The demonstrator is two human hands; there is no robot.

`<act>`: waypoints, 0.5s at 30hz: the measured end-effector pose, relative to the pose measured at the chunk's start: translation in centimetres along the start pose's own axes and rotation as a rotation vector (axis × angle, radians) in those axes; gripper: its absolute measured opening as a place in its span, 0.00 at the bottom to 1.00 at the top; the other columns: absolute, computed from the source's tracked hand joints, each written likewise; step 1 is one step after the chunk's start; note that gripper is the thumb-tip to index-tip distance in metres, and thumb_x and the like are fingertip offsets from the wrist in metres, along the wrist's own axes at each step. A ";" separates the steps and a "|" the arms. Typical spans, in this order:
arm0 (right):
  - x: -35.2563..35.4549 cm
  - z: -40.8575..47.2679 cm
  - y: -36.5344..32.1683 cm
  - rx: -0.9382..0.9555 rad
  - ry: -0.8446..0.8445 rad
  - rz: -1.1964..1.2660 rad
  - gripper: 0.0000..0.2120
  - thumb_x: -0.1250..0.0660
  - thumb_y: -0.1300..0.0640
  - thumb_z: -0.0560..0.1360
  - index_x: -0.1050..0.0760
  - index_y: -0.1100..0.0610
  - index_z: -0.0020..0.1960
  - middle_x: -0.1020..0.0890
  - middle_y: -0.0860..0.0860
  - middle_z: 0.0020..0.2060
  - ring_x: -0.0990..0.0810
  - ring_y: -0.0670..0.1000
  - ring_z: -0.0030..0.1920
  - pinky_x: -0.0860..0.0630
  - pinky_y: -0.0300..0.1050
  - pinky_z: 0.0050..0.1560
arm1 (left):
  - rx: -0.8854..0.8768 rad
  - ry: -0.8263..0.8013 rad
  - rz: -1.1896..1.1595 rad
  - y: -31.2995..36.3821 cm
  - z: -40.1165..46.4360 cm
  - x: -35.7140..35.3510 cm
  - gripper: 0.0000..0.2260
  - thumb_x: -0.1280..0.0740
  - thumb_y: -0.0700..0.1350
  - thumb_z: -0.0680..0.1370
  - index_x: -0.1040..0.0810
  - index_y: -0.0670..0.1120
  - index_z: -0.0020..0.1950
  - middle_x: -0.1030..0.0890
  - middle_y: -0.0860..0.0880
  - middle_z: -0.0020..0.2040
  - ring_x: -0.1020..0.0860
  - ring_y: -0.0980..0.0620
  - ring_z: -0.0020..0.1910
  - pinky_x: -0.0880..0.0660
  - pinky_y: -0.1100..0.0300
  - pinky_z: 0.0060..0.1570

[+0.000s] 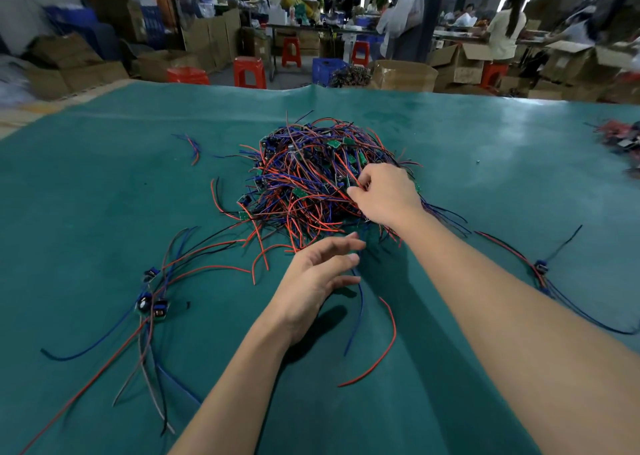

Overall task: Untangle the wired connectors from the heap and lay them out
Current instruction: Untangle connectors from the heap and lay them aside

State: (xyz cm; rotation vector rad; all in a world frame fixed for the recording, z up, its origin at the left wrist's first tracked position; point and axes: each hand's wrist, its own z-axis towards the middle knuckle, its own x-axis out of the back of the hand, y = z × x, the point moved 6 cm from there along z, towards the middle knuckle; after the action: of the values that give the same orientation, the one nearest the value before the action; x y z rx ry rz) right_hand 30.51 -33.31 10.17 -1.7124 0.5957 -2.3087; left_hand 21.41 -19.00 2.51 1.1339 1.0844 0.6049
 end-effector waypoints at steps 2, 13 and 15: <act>-0.3 0.4 0.5 -0.046 -0.004 0.041 0.11 0.28 0.47 0.77 0.22 0.52 0.40 0.15 0.55 0.49 0.18 0.60 0.53 0.22 0.50 0.54 | 0.008 0.005 -0.014 0.0 0.0 0.0 0.10 0.30 0.40 0.73 0.17 0.41 0.53 0.19 0.48 0.64 0.21 0.56 0.63 0.22 0.57 0.53; 4.5 -6.4 3.5 -0.180 0.047 0.887 0.11 0.25 0.54 0.75 0.20 0.56 0.36 0.20 0.47 0.26 0.30 0.43 0.23 0.38 0.36 0.23 | 0.053 0.059 0.013 -0.2 -0.1 0.4 0.07 0.33 0.33 0.77 0.21 0.36 0.55 0.17 0.35 0.56 0.19 0.45 0.51 0.22 0.60 0.46; 3.7 -8.5 4.0 -0.217 -0.038 1.012 0.10 0.25 0.56 0.74 0.20 0.55 0.36 0.21 0.49 0.27 0.30 0.45 0.23 0.40 0.36 0.23 | 0.068 0.045 0.015 -0.2 -0.1 0.2 0.07 0.32 0.36 0.77 0.21 0.38 0.55 0.16 0.37 0.53 0.18 0.47 0.48 0.22 0.61 0.46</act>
State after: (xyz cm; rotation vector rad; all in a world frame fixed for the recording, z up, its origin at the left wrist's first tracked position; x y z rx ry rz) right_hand 20.97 -36.70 9.51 -1.0858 1.3471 -1.5062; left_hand 21.34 -18.88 2.22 1.1928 1.1431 0.6118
